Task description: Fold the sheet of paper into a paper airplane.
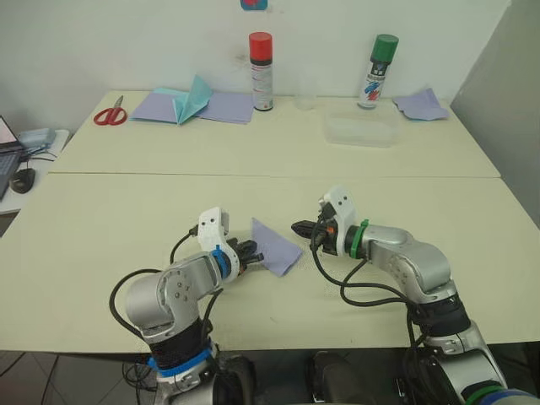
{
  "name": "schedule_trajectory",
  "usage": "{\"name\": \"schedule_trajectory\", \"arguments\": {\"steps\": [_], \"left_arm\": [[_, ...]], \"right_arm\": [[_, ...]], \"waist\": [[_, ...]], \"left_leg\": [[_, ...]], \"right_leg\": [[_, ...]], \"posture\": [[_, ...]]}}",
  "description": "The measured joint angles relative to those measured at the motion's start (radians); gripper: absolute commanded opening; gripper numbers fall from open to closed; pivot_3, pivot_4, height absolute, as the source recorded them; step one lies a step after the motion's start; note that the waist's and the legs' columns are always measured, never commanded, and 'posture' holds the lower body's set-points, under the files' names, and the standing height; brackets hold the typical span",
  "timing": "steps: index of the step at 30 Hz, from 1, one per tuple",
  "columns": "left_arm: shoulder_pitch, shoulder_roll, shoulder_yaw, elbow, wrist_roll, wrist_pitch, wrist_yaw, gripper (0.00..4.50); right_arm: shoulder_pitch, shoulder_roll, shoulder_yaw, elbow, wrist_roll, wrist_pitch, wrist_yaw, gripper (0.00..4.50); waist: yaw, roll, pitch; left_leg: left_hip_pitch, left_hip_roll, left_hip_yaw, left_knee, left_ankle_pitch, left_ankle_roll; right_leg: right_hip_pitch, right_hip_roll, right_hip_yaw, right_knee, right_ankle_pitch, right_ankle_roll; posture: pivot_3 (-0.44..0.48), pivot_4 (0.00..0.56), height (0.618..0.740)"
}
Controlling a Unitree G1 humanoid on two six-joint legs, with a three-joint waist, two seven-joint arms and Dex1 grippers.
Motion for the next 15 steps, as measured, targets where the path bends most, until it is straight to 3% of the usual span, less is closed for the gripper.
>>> {"name": "schedule_trajectory", "arguments": {"steps": [4,8,15], "left_arm": [[-0.01,-0.009,0.014,-0.013,0.002,0.0,0.045,0.03],[-0.012,-0.011,0.013,-0.015,-0.006,0.0,0.066,0.0],[-0.012,-0.011,0.013,-0.015,-0.034,0.0,0.079,0.0]], "right_arm": [[0.039,-0.019,-0.002,-0.012,0.001,0.022,-0.007,0.0],[0.052,0.04,-0.097,-0.013,0.057,0.124,-0.07,1.16],[0.052,0.179,-0.284,-0.013,0.186,0.392,-0.208,3.79]], "waist": [[-0.001,0.0,0.0],[-0.001,0.0,0.0],[0.0,0.0,0.0]], "left_leg": [[0.001,0.0,0.001,0.0,0.0,0.0],[0.0,0.0,0.0,0.0,0.0,0.0],[0.0,0.0,0.0,0.0,0.0,0.0]], "right_leg": [[0.0,0.0,0.0,0.0,0.001,0.001],[0.0,0.0,0.0,0.0,0.001,0.001],[0.0,0.0,0.0,0.0,0.001,0.001]], "posture": [[0.0,0.15,0.74],[0.0,0.15,0.74],[0.0,0.15,0.74]]}}
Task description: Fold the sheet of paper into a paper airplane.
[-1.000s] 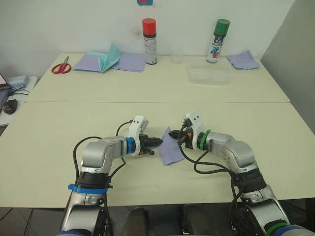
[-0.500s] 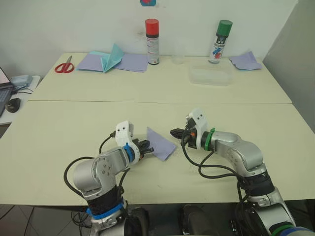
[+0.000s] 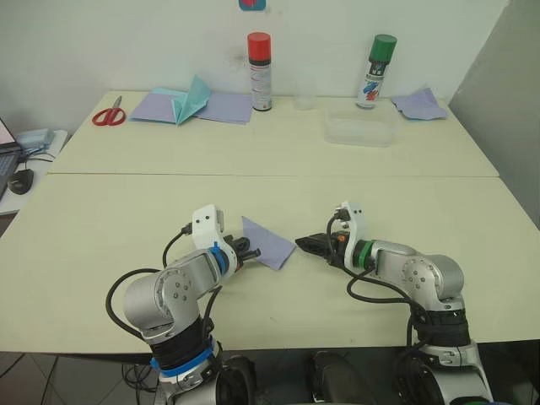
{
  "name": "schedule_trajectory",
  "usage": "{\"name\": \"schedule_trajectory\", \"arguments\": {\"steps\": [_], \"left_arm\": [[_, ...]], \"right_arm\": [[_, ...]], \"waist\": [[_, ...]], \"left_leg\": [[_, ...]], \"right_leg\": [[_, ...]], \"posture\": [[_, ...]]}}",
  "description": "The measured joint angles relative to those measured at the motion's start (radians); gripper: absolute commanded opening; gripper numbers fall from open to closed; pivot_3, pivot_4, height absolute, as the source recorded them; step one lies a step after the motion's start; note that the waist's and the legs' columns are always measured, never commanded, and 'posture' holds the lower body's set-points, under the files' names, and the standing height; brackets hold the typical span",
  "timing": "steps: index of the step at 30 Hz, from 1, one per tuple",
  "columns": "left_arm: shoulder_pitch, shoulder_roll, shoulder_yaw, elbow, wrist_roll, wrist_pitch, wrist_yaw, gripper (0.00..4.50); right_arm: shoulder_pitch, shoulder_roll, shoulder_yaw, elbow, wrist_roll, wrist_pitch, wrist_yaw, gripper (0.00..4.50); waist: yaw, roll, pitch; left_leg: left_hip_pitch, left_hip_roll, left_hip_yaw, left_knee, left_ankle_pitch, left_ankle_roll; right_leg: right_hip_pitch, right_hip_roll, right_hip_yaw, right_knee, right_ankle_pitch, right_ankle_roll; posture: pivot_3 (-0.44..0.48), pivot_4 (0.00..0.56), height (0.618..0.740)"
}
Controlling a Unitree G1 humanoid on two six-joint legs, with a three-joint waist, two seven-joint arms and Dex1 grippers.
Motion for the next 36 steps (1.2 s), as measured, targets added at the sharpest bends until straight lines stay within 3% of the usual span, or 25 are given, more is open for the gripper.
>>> {"name": "schedule_trajectory", "arguments": {"steps": [7,11,25,31,33,36], "left_arm": [[0.0,0.0,0.0,0.0,-0.021,0.0,0.008,0.0],[-0.001,-0.001,-0.002,0.0,-0.023,0.0,0.016,0.0],[-0.001,-0.001,-0.001,0.0,-0.039,0.0,0.028,0.0],[-0.001,-0.001,-0.002,0.0,-0.048,0.0,0.029,0.0],[-0.001,-0.001,-0.002,0.0,-0.054,0.0,0.029,0.0],[-0.001,-0.001,-0.002,0.0,-0.057,0.0,0.031,0.0]], "right_arm": [[-0.027,0.016,-0.011,0.0,0.014,0.063,-0.028,3.79],[-0.042,0.08,-0.056,0.015,0.02,0.123,-0.079,3.79],[-0.061,0.086,-0.043,0.034,0.02,0.131,-0.087,3.79],[-0.084,0.132,-0.097,0.061,0.025,0.168,-0.109,3.79],[-0.092,0.139,-0.107,0.074,0.033,0.179,-0.11,3.43],[-0.092,0.147,-0.107,0.084,0.034,0.201,-0.114,2.51]], "waist": [[0.0,0.0,0.0],[-0.002,0.0,0.0],[-0.004,0.0,0.0],[-0.011,0.0,0.0],[-0.013,0.0,0.0],[-0.014,0.0,0.0]], "left_leg": [[0.0,-0.001,0.0,0.0,0.0,0.0],[0.0,-0.001,0.0,0.0,0.0,0.0],[0.0,-0.001,0.0,0.0,0.0,0.0],[0.001,0.0,0.0,0.0,0.0,0.0],[0.0,0.0,0.0,0.0,0.0,0.0],[0.0,0.0,0.0,0.0,0.0,0.0]], "right_leg": [[0.0,0.0,0.0,-0.001,0.0,0.0],[0.0,0.001,-0.001,0.0,0.0,0.0],[0.0,0.001,-0.001,-0.001,0.0,0.0],[0.0,0.001,-0.001,0.0,0.0,0.0],[0.0,0.001,-0.001,-0.001,0.0,0.0],[0.0,0.001,-0.001,-0.001,0.0,0.0]], "posture": [[0.0,0.15,0.74],[0.0,0.15,0.74],[0.0,0.15,0.74],[0.0,0.15,0.74],[0.0,0.15,0.74],[0.0,0.15,0.74]]}}
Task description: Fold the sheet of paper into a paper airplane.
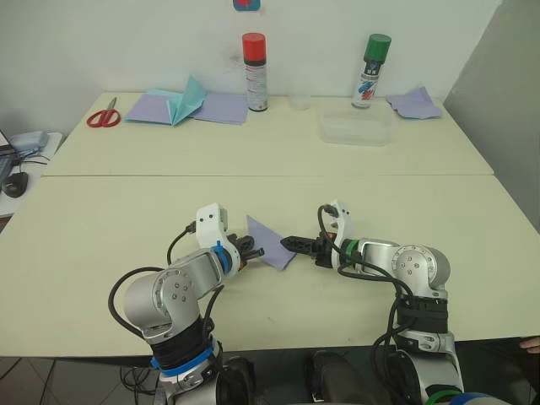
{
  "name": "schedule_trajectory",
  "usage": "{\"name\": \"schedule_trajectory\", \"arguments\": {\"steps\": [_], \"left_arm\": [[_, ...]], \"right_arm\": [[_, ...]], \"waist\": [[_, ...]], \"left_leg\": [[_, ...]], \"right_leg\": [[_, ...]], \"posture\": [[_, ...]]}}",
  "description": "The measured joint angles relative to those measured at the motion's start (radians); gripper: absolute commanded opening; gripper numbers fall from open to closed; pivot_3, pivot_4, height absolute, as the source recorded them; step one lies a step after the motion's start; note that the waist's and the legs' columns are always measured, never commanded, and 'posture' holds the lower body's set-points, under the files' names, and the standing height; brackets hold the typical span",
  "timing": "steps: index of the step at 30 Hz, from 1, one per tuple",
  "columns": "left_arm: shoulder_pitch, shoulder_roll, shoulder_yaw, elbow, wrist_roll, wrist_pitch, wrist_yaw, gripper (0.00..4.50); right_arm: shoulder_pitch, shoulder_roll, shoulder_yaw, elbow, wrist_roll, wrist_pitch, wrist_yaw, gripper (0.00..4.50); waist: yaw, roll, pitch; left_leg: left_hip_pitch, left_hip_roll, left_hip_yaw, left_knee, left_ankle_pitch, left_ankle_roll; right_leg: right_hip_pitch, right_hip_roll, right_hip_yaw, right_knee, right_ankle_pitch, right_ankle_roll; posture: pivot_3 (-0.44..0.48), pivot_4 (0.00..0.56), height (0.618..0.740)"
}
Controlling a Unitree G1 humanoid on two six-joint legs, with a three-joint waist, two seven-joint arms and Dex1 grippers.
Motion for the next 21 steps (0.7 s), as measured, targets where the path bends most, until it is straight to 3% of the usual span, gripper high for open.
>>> {"name": "schedule_trajectory", "arguments": {"steps": [7,16,21], "left_arm": [[0.0,0.0,0.0,0.0,-0.003,0.0,0.007,0.0],[0.0,0.0,0.0,0.0,-0.004,0.0,0.008,0.0],[0.003,0.001,0.012,-0.002,-0.028,0.0,-0.004,1.33]], "right_arm": [[0.0,0.022,-0.009,0.024,0.007,0.027,-0.005,0.06],[-0.006,0.008,-0.005,0.03,0.017,0.019,0.002,0.02],[-0.015,-0.032,0.017,0.052,0.018,-0.012,0.028,0.0]], "waist": [[0.0,0.0,0.0],[-0.003,0.0,0.0],[-0.003,0.0,0.0]], "left_leg": [[-0.002,0.0,-0.001,0.0,0.0,0.0],[-0.002,0.0,-0.001,0.0,0.0,0.0],[-0.002,-0.001,-0.001,0.001,0.0,0.0]], "right_leg": [[-0.001,0.0,0.0,-0.001,0.0,0.0],[-0.001,-0.001,0.0,-0.001,0.0,0.0],[-0.001,-0.001,0.0,-0.001,0.0,0.0]], "posture": [[0.0,0.15,0.74],[0.0,0.15,0.74],[0.0,0.15,0.74]]}}
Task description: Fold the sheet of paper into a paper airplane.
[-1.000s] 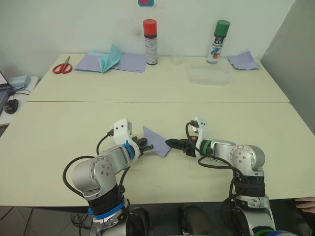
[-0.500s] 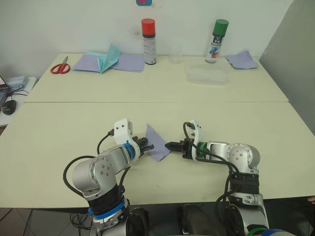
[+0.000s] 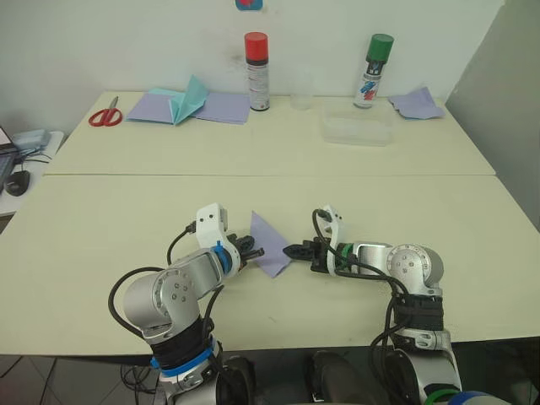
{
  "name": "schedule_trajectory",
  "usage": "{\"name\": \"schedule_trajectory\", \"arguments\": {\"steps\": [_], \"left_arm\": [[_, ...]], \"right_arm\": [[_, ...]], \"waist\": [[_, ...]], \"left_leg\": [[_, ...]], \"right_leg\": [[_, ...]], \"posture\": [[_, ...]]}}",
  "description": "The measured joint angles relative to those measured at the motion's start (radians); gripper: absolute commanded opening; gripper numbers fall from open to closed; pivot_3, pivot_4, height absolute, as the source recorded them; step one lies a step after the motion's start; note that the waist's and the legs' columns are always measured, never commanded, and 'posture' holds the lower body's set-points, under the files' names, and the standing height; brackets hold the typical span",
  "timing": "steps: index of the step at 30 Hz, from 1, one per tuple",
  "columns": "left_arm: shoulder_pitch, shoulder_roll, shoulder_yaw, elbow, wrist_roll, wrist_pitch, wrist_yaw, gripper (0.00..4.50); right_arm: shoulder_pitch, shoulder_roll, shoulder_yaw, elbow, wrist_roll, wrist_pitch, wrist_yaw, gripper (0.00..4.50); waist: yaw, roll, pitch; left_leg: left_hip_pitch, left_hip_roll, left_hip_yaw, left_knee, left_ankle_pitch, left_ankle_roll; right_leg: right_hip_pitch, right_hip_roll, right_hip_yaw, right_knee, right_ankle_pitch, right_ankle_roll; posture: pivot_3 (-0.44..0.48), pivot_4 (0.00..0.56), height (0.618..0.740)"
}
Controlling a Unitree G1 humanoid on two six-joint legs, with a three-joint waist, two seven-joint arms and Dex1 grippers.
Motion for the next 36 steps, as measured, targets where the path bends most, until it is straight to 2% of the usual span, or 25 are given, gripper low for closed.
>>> {"name": "schedule_trajectory", "arguments": {"steps": [6,7,8,9,10,11,13,16,22,27,36], "left_arm": [[0.023,0.035,0.068,-0.044,-0.063,0.0,-0.029,3.19],[0.029,0.09,0.068,-0.044,-0.082,-0.005,-0.066,3.51],[0.032,0.201,0.047,-0.045,-0.114,-0.027,-0.13,3.82],[0.032,0.288,0.029,-0.056,-0.132,-0.07,-0.192,3.82],[0.055,0.399,-0.019,-0.072,-0.145,-0.146,-0.286,3.61],[0.099,0.574,-0.101,-0.088,-0.159,-0.29,-0.438,3.47],[0.142,0.691,-0.167,-0.084,-0.165,-0.451,-0.591,2.89],[0.202,0.76,-0.291,-0.008,-0.161,-0.677,-0.781,1.95],[0.148,0.791,-0.421,0.229,-0.086,-0.999,-0.948,0.04],[0.115,0.771,-0.498,0.393,-0.033,-1.141,-0.993,0.01],[0.092,0.761,-0.622,0.547,0.119,-1.294,-1.001,0.01]], "right_arm": [[-0.013,-0.037,0.031,0.033,0.003,-0.037,0.039,0.0],[-0.019,-0.046,0.04,0.043,0.003,-0.043,0.049,0.0],[-0.026,-0.061,0.056,0.055,0.003,-0.051,0.064,0.0],[-0.029,-0.073,0.062,0.062,0.002,-0.058,0.075,0.0],[-0.035,-0.089,0.076,0.075,0.003,-0.068,0.096,0.0],[-0.043,-0.119,0.103,0.096,0.004,-0.081,0.133,0.0],[-0.054,-0.151,0.12,0.118,0.005,-0.093,0.172,0.0],[-0.082,-0.19,0.163,0.157,0.006,-0.106,0.236,0.0],[-0.101,-0.29,0.264,0.165,0.05,-0.073,0.396,0.0],[-0.116,-0.326,0.308,0.177,0.056,-0.074,0.459,0.0],[-0.124,-0.354,0.344,0.19,0.052,-0.094,0.486,0.0]], "waist": [[0.0,0.0,0.0],[-0.001,0.0,0.0],[-0.003,-0.001,0.001],[-0.004,-0.001,0.002],[-0.005,-0.001,0.002],[-0.006,-0.001,0.002],[-0.002,0.002,0.0],[0.001,0.001,0.001],[0.01,0.001,0.002],[0.014,0.001,0.002],[0.018,0.001,0.002]], "left_leg": [[0.0,0.0,0.0,0.0,0.0,0.0],[0.0,0.0,0.0,0.0,0.0,0.0],[0.0,0.001,-0.001,0.0,0.0,0.0],[0.0,0.002,-0.002,0.0,0.0,0.0],[0.0,0.002,-0.001,0.0,0.0,0.0],[0.001,0.002,0.0,-0.002,0.0,0.0],[0.003,0.002,0.001,-0.004,0.0,0.0],[0.001,0.002,0.004,-0.003,0.0,0.0],[-0.007,0.002,0.004,-0.002,0.0,0.0],[-0.009,0.002,0.003,-0.002,0.0,0.001],[-0.009,0.002,0.003,0.0,0.0,0.001]], "right_leg": [[0.0,0.0,0.0,0.0,0.0,0.0],[-0.001,0.001,0.0,0.0,0.0,0.0],[-0.001,0.002,-0.001,0.001,0.0,0.0],[-0.001,0.003,-0.001,0.0,0.0,0.0],[-0.001,0.003,-0.001,0.001,0.001,-0.002],[-0.001,0.003,0.0,0.0,0.001,-0.004],[0.0,-0.002,0.0,-0.001,0.001,-0.005],[0.0,-0.005,0.002,-0.002,0.001,-0.005],[-0.009,-0.002,0.001,-0.001,0.001,-0.004],[-0.012,0.001,0.001,0.0,0.001,-0.005],[-0.011,0.001,0.0,0.001,0.001,-0.005]], "posture": [[0.0,0.15,0.74],[0.0,0.15,0.74],[0.0,0.15,0.74],[0.0,0.15,0.74],[0.0,0.15,0.74],[0.0,0.15,0.74],[0.0,0.15,0.74],[0.0,0.15,0.74],[0.0,0.15,0.74],[0.0,0.15,0.74],[0.0,0.15,0.74]]}}
